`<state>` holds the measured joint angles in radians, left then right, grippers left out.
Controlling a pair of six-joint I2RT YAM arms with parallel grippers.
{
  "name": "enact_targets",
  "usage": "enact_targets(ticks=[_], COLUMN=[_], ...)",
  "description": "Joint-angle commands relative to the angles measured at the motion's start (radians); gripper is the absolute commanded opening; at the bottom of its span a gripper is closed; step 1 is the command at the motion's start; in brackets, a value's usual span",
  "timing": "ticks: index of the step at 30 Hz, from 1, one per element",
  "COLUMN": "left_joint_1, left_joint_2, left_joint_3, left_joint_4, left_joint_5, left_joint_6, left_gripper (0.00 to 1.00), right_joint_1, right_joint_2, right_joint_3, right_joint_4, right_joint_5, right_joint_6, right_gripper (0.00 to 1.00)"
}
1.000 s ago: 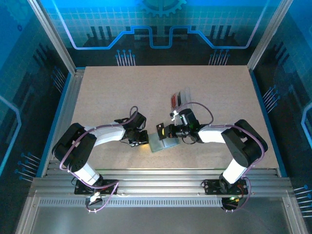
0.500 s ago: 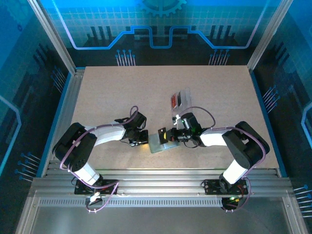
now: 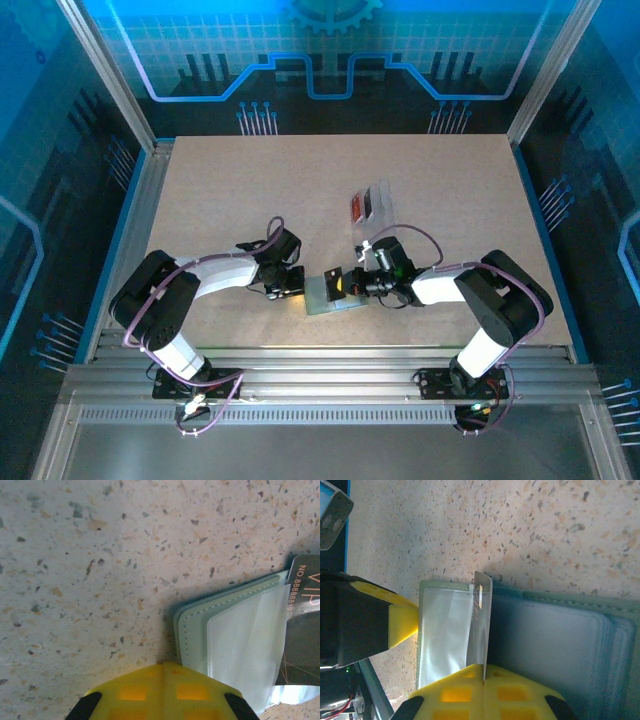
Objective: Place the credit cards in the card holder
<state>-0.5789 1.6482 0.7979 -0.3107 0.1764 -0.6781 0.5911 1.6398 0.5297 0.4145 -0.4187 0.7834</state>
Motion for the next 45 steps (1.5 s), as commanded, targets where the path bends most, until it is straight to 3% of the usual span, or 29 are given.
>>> enact_targets(ticks=[1, 20, 29, 45], left_joint_1=[-0.034, -0.035, -0.034, -0.036], left_joint_2=[0.157, 0.166, 0.172, 0.154], left_joint_3=[-0.039, -0.047, -0.054, -0.082], left_joint_4=[0.143, 0.152, 0.172, 0.159], left_joint_5=[-0.002, -0.005, 0.009, -0.014], left_joint_6=[-0.007, -0.009, -0.010, 0.003], left_gripper=[0.00, 0.00, 0.00, 0.00], right_joint_1=[0.035, 0.051, 0.045, 0.017], right_joint_2=[0.015, -0.047, 0.009, 0.089], right_joint_3=[-0.045, -0.119, -0.019, 0.071], right_joint_4=[-0.072, -0.140, -0.227, -0.212], right_joint_5=[-0.033, -0.018, -0.046, -0.055], right_joint_6=[0.015, 0.000, -0.066, -0.053], right_gripper=[0.00, 0.00, 0.00, 0.00])
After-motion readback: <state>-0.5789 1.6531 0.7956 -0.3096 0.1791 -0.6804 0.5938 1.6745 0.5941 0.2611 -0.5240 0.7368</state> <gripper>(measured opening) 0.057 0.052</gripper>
